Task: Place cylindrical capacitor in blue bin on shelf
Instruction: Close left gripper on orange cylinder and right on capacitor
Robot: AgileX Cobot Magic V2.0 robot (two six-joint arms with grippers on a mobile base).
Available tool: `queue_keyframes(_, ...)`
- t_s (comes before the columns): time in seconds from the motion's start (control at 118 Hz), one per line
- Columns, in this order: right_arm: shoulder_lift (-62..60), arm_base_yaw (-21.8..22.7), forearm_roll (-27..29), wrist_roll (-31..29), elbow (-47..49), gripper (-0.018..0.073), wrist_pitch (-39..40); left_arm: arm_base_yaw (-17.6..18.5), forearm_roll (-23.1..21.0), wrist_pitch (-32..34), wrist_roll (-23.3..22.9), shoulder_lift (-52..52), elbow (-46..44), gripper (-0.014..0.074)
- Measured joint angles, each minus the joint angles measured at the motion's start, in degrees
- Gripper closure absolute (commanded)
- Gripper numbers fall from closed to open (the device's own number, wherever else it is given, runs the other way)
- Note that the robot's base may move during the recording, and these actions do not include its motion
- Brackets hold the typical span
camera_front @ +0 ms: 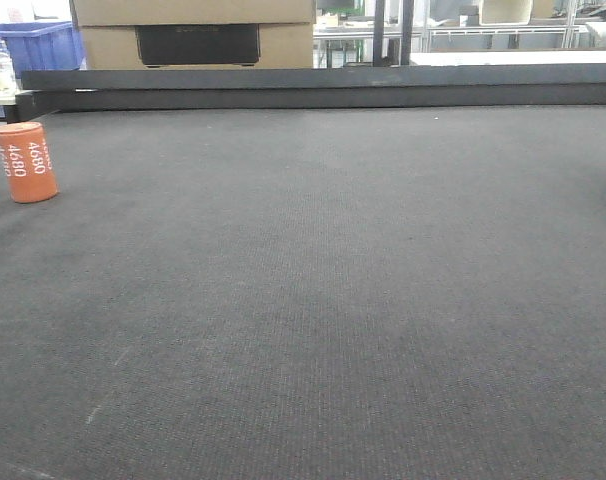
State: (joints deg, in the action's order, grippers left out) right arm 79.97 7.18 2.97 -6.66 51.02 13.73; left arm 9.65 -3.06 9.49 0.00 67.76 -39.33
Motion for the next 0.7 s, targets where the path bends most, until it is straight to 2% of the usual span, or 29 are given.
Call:
queue_keyframes(0.119, -5.6, 0.0, 0.0, 0.0, 0.0, 0.072, -5.4, 0.0, 0.0, 9.5, 0.0, 6.5, 2.3, -0.0005)
queue_keyframes(0.272, -8.8, 0.0, 0.0, 0.0, 0.0, 0.072, -8.3, 0.0, -0.1, 25.3, 0.0, 18.0, 2.3, -0.0005)
queue_keyframes(0.365, -9.2, 0.0, 0.0, 0.0, 0.0, 0.072, -9.6, 0.0, -1.4, 31.5, 0.0, 25.3, 0.5, -0.0005)
queue_keyframes(0.543, -9.2, 0.0, 0.0, 0.0, 0.0, 0.072, -11.4, 0.0, -3.1, 34.8, 0.0, 35.1, -4.2, -0.0005)
queue_keyframes(0.696, -9.2, 0.0, 0.0, 0.0, 0.0, 0.072, -11.5, 0.0, -7.0, 35.5, 0.0, 41.3, -9.5, -0.0005)
